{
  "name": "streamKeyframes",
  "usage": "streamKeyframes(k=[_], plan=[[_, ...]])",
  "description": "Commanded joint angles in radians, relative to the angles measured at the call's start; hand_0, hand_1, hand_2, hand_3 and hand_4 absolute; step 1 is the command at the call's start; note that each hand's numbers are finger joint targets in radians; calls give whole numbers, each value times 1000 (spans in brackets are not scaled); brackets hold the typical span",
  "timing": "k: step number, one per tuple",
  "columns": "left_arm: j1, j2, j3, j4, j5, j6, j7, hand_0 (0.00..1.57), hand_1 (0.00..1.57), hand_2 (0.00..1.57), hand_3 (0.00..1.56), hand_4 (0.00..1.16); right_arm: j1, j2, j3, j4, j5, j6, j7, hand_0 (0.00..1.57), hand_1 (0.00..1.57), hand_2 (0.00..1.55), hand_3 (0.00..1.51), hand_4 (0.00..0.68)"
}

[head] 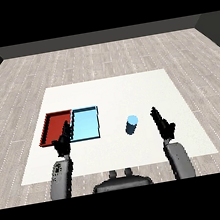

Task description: Pick the blue can and put it in the blue box

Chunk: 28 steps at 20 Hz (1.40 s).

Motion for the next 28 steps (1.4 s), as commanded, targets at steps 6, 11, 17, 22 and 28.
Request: streamKeyframes(k=[6,11,17,22,28], plan=[[-81,6,-20,117,-16,-63,-19,0,0,0,0,0,-15,-61,-91,-20,-62,59,62,0,0,0,0,0],[-33,-55,25,-34,104,-108,-365,0,0,0,0,0,-89,-16,-117,7,-225,180,-184,0,0,0,0,0],[-19,-22,47,-19,140,-154,-406,0,0,0,0,0,-93,-20,-129,35,-243,207,-205,0,0,0,0,0],[5,-61,39,84,130,-154,-534,0,0,0,0,0,-50,-21,-128,26,-229,217,-227,0,0,0,0,0],[-13,-71,-9,-41,107,-82,-383,0,0,0,0,0,-119,-21,-159,103,-279,215,-193,0,0,0,0,0]])
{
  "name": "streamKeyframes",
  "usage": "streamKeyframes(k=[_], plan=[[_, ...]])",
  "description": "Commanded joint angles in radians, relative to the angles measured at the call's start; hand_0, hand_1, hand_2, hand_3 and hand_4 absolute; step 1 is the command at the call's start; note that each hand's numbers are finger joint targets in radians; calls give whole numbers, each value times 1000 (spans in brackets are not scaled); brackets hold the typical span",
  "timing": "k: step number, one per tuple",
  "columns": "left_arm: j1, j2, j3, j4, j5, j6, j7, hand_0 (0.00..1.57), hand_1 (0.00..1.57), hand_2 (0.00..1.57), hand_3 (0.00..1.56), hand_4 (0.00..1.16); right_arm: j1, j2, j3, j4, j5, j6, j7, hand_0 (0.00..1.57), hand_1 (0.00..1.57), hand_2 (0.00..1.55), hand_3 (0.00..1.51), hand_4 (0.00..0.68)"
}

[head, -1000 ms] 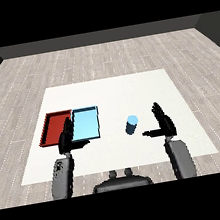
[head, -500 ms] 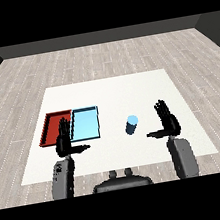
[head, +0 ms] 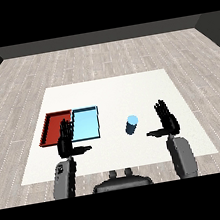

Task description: Pick the blue can and put it in the blue box

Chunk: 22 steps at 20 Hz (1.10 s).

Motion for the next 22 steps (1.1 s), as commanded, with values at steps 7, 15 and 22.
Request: streamKeyframes(k=[7,15,22], plan=[[-5,21,21,5,31,-27,8,0,0,0,0,0,-41,30,15,57,-35,-17,53,0,0,0,0,0],[-105,27,60,104,39,-7,-8,0,0,0,0,0,-10,18,9,138,-49,20,29,0,0,0,0,0],[-8,14,23,-70,72,-16,55,0,0,0,0,0,-127,73,41,321,11,-62,-30,0,0,0,0,0]])
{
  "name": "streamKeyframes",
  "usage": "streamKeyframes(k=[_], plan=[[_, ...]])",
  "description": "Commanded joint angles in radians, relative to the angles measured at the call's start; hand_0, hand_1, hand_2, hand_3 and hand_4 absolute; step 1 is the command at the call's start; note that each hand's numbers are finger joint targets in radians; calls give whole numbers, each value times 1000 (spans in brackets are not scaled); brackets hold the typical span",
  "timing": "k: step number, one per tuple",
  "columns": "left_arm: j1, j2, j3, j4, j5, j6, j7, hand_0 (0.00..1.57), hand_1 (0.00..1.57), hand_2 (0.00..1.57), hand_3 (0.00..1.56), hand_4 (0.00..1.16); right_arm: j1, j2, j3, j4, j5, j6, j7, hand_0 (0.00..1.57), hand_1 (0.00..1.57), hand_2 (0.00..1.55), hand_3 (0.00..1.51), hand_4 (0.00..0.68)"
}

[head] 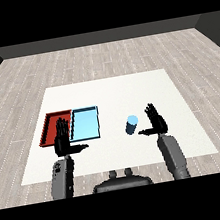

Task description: Pick the blue can and put it in the blue box

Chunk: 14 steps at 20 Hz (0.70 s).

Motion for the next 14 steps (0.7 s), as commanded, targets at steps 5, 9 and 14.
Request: streamKeyframes(k=[5,9,14], plan=[[-16,6,22,90,-3,-11,-69,0,0,0,0,0,-107,7,-13,167,-7,-21,-38,0,0,0,0,0],[35,27,31,7,21,-24,-24,0,0,0,0,0,-82,2,6,204,7,2,-53,0,0,0,0,0],[15,16,4,21,-13,-12,-34,0,0,0,0,0,-111,23,24,260,25,-9,-124,0,0,0,0,0]])
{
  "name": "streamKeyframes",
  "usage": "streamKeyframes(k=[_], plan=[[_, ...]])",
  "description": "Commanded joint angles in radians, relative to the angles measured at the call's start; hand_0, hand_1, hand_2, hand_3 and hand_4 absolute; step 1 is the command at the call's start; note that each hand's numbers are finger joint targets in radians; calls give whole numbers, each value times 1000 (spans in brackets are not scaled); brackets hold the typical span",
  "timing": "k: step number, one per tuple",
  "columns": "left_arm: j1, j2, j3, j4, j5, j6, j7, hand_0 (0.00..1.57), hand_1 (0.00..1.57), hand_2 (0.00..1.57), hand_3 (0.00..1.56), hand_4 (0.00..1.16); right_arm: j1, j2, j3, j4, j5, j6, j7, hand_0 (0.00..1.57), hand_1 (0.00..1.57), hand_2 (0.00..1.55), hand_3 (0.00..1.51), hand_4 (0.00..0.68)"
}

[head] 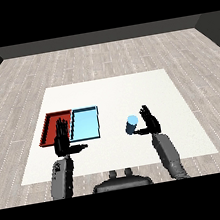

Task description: Pick the blue can and put it in the blue box

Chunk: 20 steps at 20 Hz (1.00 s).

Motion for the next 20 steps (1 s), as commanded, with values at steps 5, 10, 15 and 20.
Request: streamKeyframes(k=[5,10,15,20], plan=[[-41,19,22,-42,25,16,68,0,0,0,0,0,-57,25,8,177,10,16,-114,0,0,0,0,0],[9,0,2,-48,17,12,43,0,0,0,0,0,3,30,118,1,-47,-82,-12,0,0,0,0,0],[55,27,25,-43,10,-19,-21,0,0,0,0,0,-89,6,24,163,-9,-4,-78,0,0,0,0,0],[3,-23,-20,-2,-35,39,-14,0,0,0,0,0,-111,30,75,109,-42,-69,-26,0,0,0,0,0]])
